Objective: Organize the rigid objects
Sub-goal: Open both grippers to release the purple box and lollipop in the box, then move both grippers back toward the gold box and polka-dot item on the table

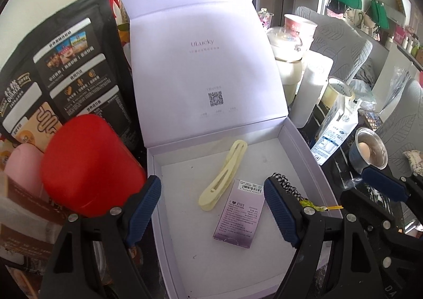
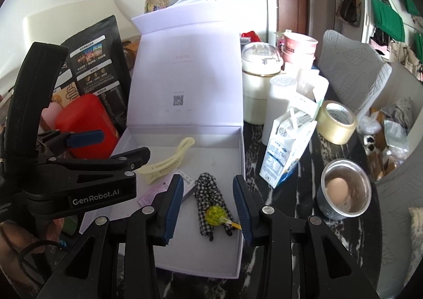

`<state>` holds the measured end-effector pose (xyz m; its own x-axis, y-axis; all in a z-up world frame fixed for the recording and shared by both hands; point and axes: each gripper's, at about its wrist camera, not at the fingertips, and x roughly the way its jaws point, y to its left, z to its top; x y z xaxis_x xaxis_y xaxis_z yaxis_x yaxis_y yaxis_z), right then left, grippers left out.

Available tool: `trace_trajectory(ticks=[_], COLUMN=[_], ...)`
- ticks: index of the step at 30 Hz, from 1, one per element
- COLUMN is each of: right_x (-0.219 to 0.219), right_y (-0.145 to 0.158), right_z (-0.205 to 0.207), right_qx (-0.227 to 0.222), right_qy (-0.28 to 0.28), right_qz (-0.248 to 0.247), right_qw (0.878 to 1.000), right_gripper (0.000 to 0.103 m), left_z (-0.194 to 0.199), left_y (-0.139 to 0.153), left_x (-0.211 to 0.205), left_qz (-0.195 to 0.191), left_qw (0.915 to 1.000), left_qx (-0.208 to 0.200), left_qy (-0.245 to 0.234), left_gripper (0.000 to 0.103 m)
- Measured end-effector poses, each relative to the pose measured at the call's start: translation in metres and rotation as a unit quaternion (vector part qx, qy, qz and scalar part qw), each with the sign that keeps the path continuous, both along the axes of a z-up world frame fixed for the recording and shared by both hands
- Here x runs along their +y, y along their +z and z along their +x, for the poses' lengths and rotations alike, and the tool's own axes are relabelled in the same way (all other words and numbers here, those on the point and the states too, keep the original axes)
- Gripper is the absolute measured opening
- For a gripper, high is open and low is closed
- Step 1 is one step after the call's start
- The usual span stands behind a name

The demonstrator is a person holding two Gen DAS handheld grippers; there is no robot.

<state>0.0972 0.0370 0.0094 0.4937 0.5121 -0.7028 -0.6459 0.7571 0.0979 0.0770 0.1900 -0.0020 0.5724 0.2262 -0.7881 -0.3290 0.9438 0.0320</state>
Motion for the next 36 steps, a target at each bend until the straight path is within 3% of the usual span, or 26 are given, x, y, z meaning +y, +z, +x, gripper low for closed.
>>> trace_trajectory(ticks=[18,36], right_x=[-0.039,-0.095], right_y=[0.063,0.095], right_z=[-0.057,-0.135], right_qx=[-0.074,-0.130], right_qy=[-0.018,-0.050], right_qz=[0.027,0.039], right_qw=[0.997,0.989], right_gripper=[0.040,0.046], left_z=[-0.057,-0.116], left_y=[0.072,0.097], left_x=[-0.043,-0.098], left_qz=[0.019,0.033], left_qw=[0.9961,0.9897], left_qx=[-0.074,-0.103], left_qy=[-0.045,-0.094], left_gripper=[0.080,0.080])
